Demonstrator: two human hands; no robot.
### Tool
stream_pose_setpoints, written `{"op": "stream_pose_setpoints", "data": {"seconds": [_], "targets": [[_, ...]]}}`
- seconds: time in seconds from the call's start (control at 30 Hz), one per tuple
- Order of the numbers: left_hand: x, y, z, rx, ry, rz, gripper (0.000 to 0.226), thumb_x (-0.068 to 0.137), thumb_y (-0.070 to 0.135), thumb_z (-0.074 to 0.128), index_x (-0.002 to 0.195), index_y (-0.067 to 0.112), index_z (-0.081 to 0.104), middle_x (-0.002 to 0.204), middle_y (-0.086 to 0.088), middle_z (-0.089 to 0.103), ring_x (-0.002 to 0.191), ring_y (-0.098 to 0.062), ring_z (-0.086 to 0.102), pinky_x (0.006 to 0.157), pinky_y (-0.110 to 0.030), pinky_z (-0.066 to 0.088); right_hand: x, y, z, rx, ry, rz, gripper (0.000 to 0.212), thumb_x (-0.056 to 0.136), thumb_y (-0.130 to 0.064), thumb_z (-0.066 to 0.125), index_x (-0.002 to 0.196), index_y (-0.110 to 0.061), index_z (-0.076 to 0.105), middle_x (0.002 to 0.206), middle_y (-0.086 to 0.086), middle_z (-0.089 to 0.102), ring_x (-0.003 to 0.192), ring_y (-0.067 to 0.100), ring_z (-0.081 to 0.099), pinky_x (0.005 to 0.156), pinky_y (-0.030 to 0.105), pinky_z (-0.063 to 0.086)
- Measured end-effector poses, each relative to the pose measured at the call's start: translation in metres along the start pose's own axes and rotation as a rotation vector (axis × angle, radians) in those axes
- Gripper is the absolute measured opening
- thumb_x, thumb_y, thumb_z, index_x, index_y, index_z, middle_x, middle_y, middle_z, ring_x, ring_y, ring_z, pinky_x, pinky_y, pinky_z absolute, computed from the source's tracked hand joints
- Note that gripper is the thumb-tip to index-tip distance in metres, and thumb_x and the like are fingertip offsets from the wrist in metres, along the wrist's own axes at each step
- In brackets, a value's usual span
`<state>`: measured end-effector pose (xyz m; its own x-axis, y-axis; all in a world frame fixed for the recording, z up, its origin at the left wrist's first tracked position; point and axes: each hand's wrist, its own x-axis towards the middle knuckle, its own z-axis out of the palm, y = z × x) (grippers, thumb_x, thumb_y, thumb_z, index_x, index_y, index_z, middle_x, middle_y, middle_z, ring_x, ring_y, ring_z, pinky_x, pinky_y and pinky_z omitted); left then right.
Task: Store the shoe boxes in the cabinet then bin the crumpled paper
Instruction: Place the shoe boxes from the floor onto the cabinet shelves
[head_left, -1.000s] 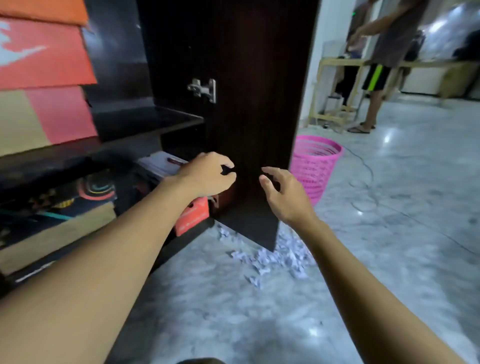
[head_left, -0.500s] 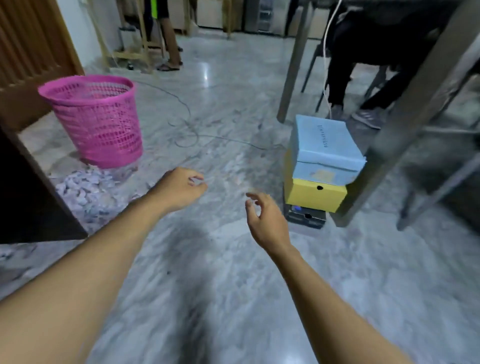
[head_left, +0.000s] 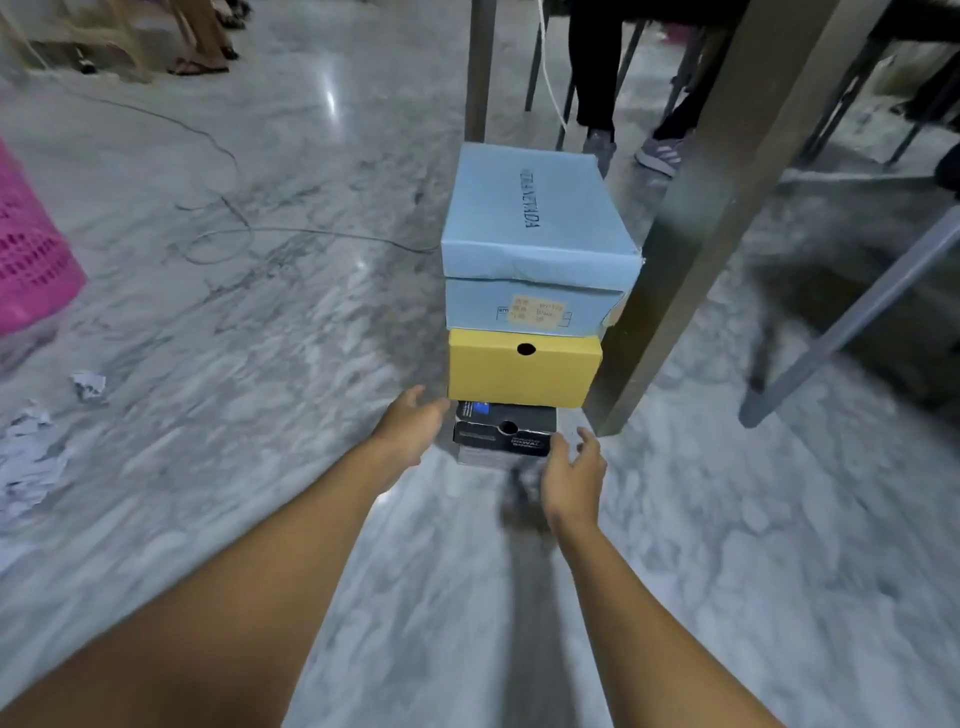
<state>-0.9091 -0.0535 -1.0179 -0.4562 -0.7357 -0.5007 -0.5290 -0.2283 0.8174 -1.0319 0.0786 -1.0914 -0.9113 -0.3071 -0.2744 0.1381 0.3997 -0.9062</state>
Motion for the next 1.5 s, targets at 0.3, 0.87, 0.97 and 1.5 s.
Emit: {"op": "stream_pose_setpoints", "data": {"seconds": [0.3,0.87,0.97,1.5], "targets": [[0.056,-0.017,0.036,-0.135,-0.063,-0.049,0.027,0.098,0.037,0.050,0.118,0.021,0.059,0.112,0.003,0.063,0.100,-0.014,0.058,0.081,-0.028,0.045,0.045,-0.004,0.017,0.168,-0.288,-0.062,0.030,0.095,-0.037,0.052,0.125,-0.040,0.054,0.128,-0.013,0.059,0.119,0.013,0.054,0.101,0.038,0.044],[-0.052,-0.105,-0.088,-0.189,-0.110,-0.112,0.048,0.096,0.009,0.057,0.133,0.031,0.035,0.112,0.000,0.062,0.098,-0.023,0.070,0.065,-0.027,0.060,-0.093,0.040,0.042,0.115,-0.582,-0.112,0.037,0.091,-0.026,0.067,0.124,-0.036,0.052,0.131,-0.008,0.054,0.119,0.007,0.056,0.099,0.034,0.048],[-0.089,-0.134,-0.123,-0.149,-0.074,-0.124,0.050,0.096,0.012,0.059,0.135,0.031,0.035,0.114,0.003,0.059,0.098,-0.013,0.065,0.065,-0.022,0.058,-0.128,0.048,0.055,0.033,-0.713,-0.125,0.043,0.080,-0.041,0.072,0.116,-0.046,0.050,0.132,-0.004,0.050,0.116,0.008,0.059,0.099,0.037,0.050],[-0.220,-0.262,-0.237,-0.179,0.140,-0.363,0.033,0.092,0.025,0.066,0.116,0.012,0.049,0.115,-0.002,0.057,0.104,-0.010,0.060,0.074,-0.021,0.055,-0.277,0.066,0.104,-0.170,-1.109,-0.178,0.065,0.072,-0.058,0.071,0.131,-0.043,0.049,0.132,-0.019,0.048,0.123,0.007,0.052,0.087,0.022,0.048]]}}
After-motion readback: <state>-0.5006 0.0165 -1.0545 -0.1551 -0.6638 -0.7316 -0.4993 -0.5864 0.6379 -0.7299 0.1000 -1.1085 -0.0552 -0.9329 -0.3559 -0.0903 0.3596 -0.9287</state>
